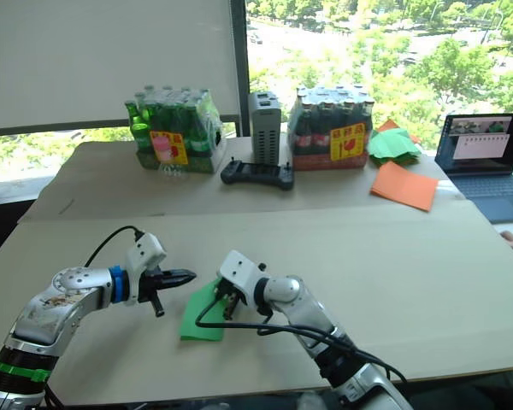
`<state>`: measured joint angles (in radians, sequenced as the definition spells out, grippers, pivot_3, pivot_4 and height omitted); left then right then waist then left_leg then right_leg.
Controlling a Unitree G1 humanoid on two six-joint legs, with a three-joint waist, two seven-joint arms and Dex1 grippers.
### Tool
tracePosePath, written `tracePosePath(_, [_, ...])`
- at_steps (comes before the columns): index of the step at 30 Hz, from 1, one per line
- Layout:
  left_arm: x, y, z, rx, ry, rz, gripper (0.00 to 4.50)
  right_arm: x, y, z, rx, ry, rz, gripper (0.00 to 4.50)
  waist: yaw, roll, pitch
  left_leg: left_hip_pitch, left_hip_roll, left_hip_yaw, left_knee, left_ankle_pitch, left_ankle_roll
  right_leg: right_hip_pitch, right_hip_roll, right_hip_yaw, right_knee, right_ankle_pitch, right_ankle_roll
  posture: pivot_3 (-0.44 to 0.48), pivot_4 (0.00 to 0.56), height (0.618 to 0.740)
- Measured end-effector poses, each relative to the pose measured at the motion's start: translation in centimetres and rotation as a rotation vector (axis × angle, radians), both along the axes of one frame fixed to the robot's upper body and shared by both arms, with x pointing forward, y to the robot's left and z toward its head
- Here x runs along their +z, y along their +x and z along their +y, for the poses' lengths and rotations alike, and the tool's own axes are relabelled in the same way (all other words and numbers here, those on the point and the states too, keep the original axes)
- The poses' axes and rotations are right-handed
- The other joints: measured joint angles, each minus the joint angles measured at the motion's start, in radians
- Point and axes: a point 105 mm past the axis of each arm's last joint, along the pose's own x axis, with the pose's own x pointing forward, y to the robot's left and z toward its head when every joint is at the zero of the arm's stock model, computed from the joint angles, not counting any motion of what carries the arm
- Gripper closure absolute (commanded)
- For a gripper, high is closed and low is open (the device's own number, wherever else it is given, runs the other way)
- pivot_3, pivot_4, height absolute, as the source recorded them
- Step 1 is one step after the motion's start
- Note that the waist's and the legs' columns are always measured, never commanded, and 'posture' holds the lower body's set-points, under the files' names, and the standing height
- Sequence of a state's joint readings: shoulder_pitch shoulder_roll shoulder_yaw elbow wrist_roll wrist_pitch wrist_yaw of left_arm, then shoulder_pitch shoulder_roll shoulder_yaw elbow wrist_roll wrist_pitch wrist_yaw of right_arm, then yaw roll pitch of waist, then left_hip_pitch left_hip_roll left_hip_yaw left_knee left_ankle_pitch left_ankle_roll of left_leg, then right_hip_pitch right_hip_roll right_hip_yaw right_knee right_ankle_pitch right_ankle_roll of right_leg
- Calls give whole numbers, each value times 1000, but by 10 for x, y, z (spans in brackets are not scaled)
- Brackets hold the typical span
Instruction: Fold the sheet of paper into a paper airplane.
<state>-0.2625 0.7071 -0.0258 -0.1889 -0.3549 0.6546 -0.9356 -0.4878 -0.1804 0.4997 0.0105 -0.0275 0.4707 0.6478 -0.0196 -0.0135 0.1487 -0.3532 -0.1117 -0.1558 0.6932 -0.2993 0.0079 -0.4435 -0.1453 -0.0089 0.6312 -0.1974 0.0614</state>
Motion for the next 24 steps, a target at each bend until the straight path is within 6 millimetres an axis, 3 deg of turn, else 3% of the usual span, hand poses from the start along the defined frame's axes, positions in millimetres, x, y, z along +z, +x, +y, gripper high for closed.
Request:
tracePosePath(5, [-28,-13,-15,-45,-11,82,4454,0,0,-1,-2,0,-1,4500,2,0,0,0,0,0,0,0,0,0,0,0,0,0,0,0,150,715])
tracePosePath(15, [-31,-10,-20,-79,16,15,4454,19,-11,0,51,80,-11,4500,6,0,0,0,1,0,0,0,0,0,1,0,0,1,-1,0,150,715])
tracePosePath(24, [-31,-11,-19,-78,21,14,4454,-4,-5,-17,10,-23,14,4500,4,0,0,1,2,1,0,0,0,1,1,0,0,1,-2,0,150,715])
